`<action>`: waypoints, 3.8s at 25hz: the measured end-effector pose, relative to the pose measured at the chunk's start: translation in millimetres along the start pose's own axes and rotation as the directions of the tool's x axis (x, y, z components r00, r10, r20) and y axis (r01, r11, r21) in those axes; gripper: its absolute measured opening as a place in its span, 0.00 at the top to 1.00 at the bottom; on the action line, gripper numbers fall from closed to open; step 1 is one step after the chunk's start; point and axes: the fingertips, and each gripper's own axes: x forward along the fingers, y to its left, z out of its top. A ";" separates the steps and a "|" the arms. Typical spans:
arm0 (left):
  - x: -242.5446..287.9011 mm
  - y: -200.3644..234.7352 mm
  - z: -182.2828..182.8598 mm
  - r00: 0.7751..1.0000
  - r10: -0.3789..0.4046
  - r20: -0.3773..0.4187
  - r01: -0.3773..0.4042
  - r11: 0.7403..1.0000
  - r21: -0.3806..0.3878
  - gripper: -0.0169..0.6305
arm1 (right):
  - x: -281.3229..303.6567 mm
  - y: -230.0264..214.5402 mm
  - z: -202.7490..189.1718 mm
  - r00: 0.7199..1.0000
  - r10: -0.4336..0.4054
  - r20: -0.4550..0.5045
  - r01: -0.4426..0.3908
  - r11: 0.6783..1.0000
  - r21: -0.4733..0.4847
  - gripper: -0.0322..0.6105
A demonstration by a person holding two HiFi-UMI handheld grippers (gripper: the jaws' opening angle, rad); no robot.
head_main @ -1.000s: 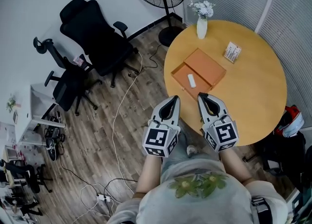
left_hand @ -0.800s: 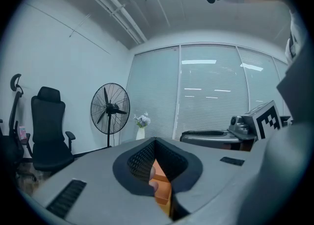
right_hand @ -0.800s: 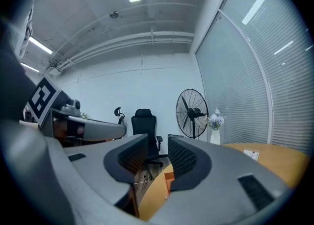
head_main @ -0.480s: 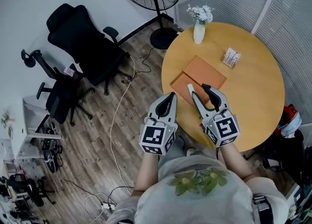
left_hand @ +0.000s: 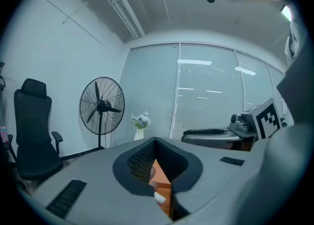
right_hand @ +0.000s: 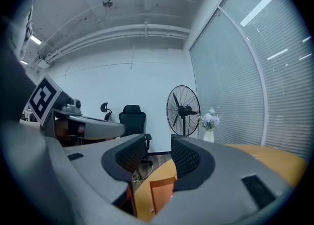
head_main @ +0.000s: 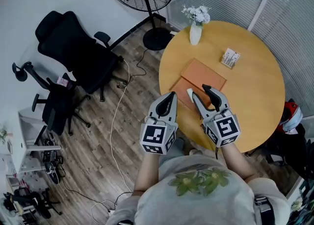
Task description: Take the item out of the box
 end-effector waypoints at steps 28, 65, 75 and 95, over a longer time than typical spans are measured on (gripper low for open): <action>83.0 71.9 -39.6 0.978 -0.161 -0.135 0.160 0.987 -0.015 0.97 | 84.1 -25.5 -99.6 0.967 -0.066 -0.246 0.079 0.996 0.044 0.68; 103.1 83.2 -89.8 0.950 -0.204 -0.234 0.198 0.979 -0.052 0.97 | 93.3 -40.7 -216.5 0.839 -0.064 -0.540 0.114 0.992 0.059 0.68; 103.9 86.9 -97.4 0.947 -0.198 -0.253 0.190 0.980 -0.054 0.97 | 97.6 -44.8 -237.9 0.807 -0.070 -0.586 0.117 0.992 0.042 0.68; 107.8 88.6 -105.8 0.938 -0.200 -0.283 0.193 0.980 -0.053 0.97 | 105.9 -52.6 -282.4 0.712 -0.069 -0.698 0.103 0.995 0.006 0.68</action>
